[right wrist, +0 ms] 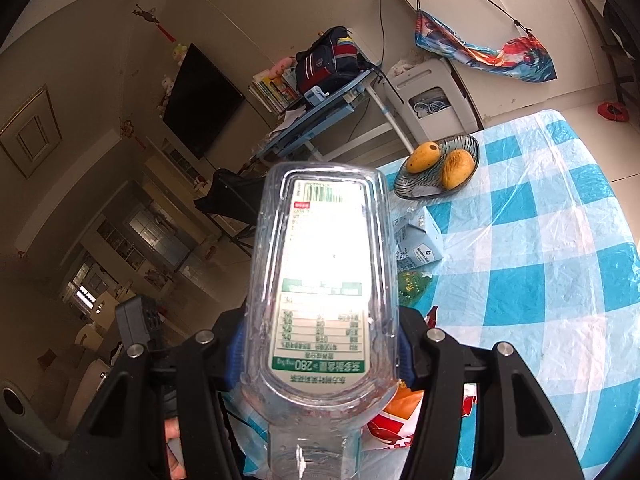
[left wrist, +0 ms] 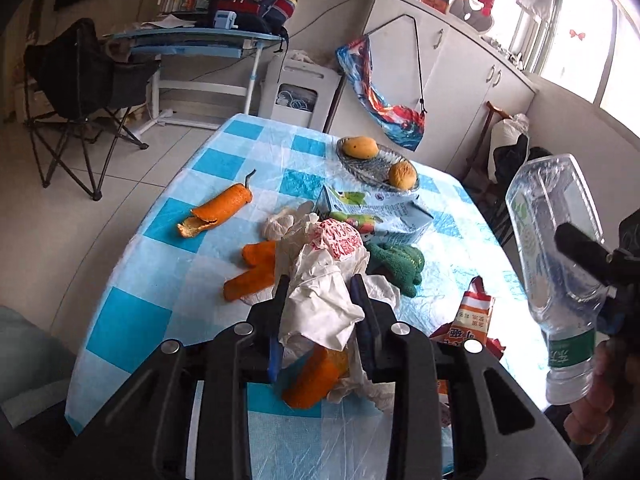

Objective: Collect trash
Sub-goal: 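Lift the bottle with the right gripper while the left gripper grasps the white tissue bag, then drop the bottle and tissue bag into the yellow basin with both grippers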

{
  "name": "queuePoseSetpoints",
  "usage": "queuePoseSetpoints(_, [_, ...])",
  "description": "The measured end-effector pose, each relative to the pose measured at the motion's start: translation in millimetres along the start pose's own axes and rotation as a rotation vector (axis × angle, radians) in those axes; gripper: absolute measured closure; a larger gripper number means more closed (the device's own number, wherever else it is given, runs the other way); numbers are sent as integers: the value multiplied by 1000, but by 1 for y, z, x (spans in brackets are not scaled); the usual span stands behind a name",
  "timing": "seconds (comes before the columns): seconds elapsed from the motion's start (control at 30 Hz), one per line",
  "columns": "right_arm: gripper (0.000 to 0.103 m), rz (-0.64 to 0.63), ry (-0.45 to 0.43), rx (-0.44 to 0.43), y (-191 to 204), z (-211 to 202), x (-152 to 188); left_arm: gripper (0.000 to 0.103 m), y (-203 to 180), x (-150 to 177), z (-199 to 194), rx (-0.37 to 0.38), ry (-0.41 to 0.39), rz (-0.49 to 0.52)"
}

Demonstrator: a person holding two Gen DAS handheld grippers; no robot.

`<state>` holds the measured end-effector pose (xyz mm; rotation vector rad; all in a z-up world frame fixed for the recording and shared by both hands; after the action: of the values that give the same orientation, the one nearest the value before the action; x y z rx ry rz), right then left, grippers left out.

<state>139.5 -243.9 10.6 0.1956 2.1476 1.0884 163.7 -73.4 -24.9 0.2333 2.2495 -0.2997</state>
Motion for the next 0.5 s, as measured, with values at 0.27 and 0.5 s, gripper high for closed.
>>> queuePoseSetpoints(0.27, [47,-53,11,-4,18,-7,17,75,12,5,-51,19,-67,-53])
queuePoseSetpoints(0.5, [47,-107,86,-24,45,-15,81,75,5,43,-79,-2,-46,-17])
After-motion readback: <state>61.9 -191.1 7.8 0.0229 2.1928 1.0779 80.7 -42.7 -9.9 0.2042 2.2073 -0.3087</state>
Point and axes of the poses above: each gripper's, at about its wrist camera, not at the fingertips, and z roughly the way its jaws point, y to its left, x to its underside, the point moved 9 cm from there along z, roughly the way its jaws point, and after that the axes turned 12 degrees about z, right-handed, at the moved point
